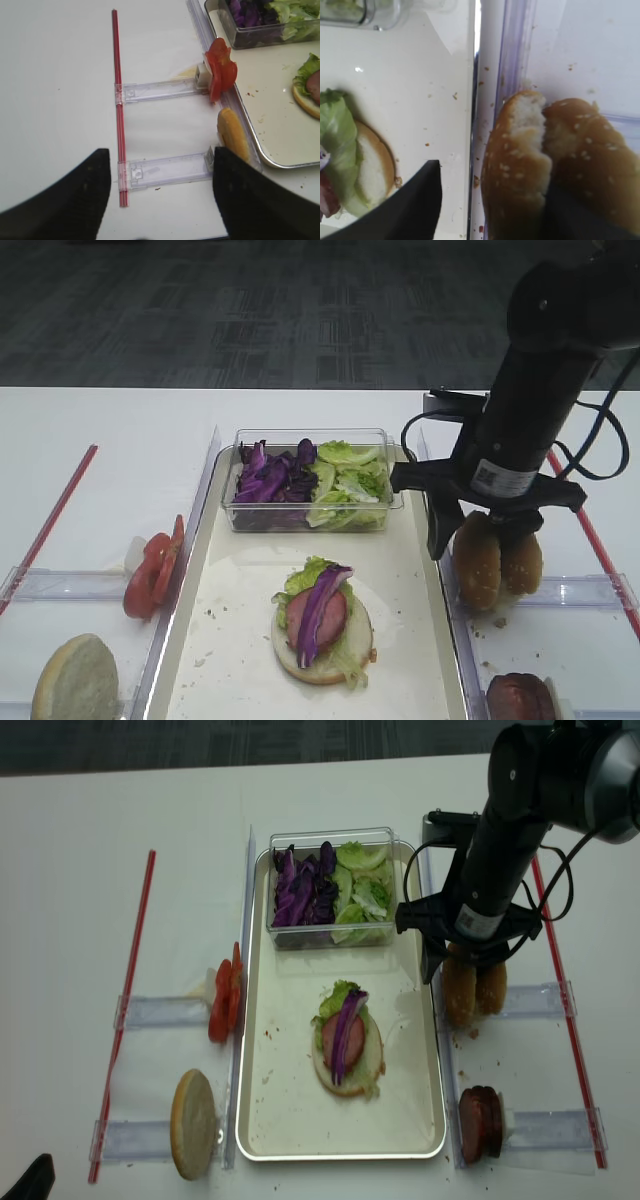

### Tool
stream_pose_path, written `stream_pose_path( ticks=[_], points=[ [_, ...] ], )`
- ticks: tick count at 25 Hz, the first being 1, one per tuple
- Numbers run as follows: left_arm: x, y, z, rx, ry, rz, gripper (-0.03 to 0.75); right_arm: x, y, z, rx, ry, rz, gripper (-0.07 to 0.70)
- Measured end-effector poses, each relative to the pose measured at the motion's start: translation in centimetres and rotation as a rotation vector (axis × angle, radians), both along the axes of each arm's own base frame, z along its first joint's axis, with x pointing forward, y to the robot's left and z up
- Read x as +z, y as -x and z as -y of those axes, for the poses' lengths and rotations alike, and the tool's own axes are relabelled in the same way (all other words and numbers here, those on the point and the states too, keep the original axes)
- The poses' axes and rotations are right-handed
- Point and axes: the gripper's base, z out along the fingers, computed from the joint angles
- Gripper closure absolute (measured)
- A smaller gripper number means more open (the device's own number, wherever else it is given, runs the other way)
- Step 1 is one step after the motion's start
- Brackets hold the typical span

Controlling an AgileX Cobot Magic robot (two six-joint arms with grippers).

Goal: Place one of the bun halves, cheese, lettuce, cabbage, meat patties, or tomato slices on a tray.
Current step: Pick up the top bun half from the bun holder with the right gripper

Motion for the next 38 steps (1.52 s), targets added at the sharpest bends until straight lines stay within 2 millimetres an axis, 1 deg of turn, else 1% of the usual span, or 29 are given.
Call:
stream_pose_path(
  ticks=[6,12,15,38],
  points=[
    [0.00,0.00,0.00,0.000,0.000,0.000,0.294,-0.03,-0.02,0.11,0.008,0.012,0.004,0.299],
    [0.00,0.00,0.00,0.000,0.000,0.000,0.294,-0.07,-0.04,0.26,0.017,0.028,0.009,0.414],
    [0.00,0.00,0.00,0.000,0.000,0.000,0.294,-0.07,-0.03,0.28,0.019,0.030,0.008,0.437],
    [0.00,0.00,0.00,0.000,0.000,0.000,0.294,0.19,0.13,0.22,0.024,0.027,-0.022,0.451]
  ],
)
